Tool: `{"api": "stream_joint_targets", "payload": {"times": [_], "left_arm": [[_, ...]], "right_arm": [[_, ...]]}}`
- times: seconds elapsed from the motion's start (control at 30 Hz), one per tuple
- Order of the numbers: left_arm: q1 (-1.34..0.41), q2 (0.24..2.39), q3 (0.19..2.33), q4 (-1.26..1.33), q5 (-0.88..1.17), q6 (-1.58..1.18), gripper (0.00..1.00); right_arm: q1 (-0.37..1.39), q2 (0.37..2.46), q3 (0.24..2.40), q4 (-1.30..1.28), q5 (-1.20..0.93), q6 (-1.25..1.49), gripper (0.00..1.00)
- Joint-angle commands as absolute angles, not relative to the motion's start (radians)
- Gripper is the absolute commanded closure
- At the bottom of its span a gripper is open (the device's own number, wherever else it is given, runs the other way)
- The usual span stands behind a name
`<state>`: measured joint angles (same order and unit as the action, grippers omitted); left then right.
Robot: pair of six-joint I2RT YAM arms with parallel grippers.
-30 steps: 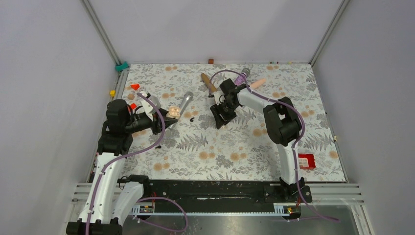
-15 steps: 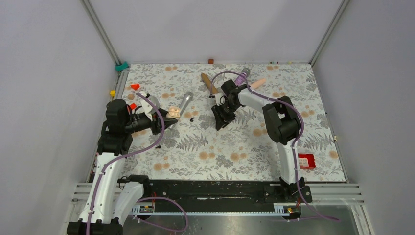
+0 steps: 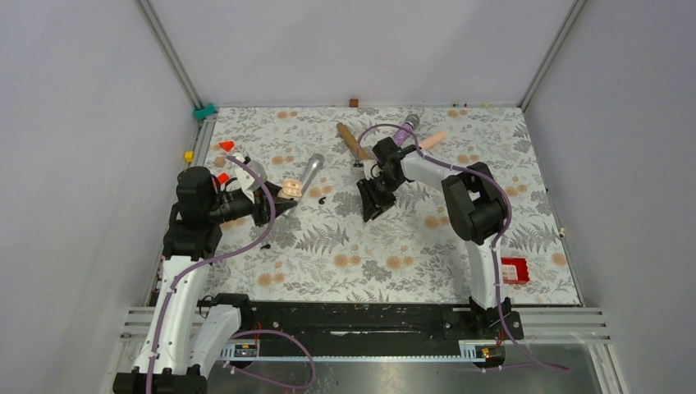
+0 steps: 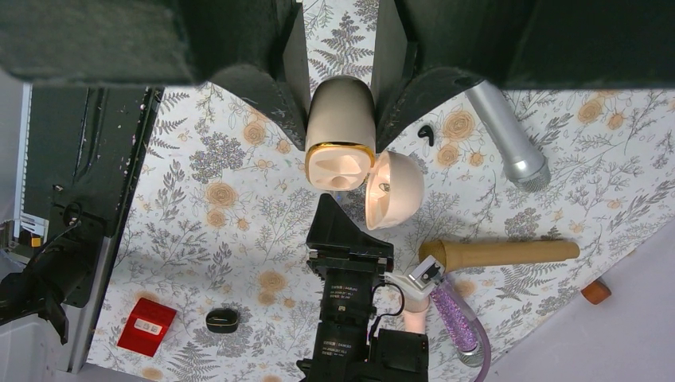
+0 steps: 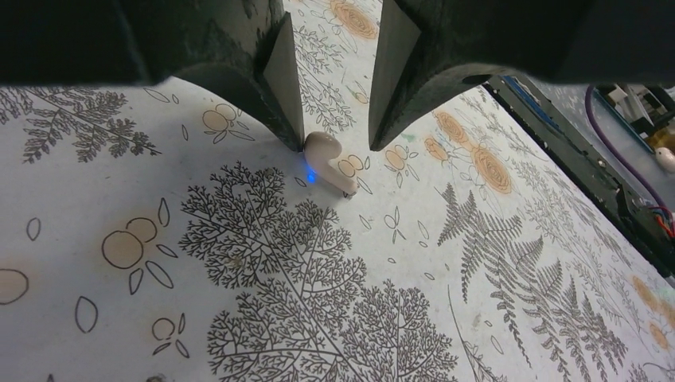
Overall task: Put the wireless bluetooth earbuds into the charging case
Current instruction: Pick up the earbud from the center of the board.
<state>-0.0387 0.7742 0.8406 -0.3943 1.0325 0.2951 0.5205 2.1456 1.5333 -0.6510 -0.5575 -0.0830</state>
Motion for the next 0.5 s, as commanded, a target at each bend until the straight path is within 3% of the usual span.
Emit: {"api": "stream_joint_targets", "payload": {"times": [0.0, 0.2, 0.47], "left_arm": [[-0.031, 0.767, 0.844, -0.361, 1.067, 0.293, 1.0], [-0.031, 0.77, 0.846, -0.36, 1.07, 0.292, 1.0], [-0.031, 0.774, 0.846, -0.36, 1.071, 0.293, 1.0]], "right_arm": [[0.52, 2.121, 1.493, -0.614, -0.466, -0.032, 0.57], [0.52, 2.117, 1.486, -0.598, -0.444, 0.008, 0.6], [0.52, 2.117, 1.481, -0.585, -0.45, 0.032, 0.72]]}}
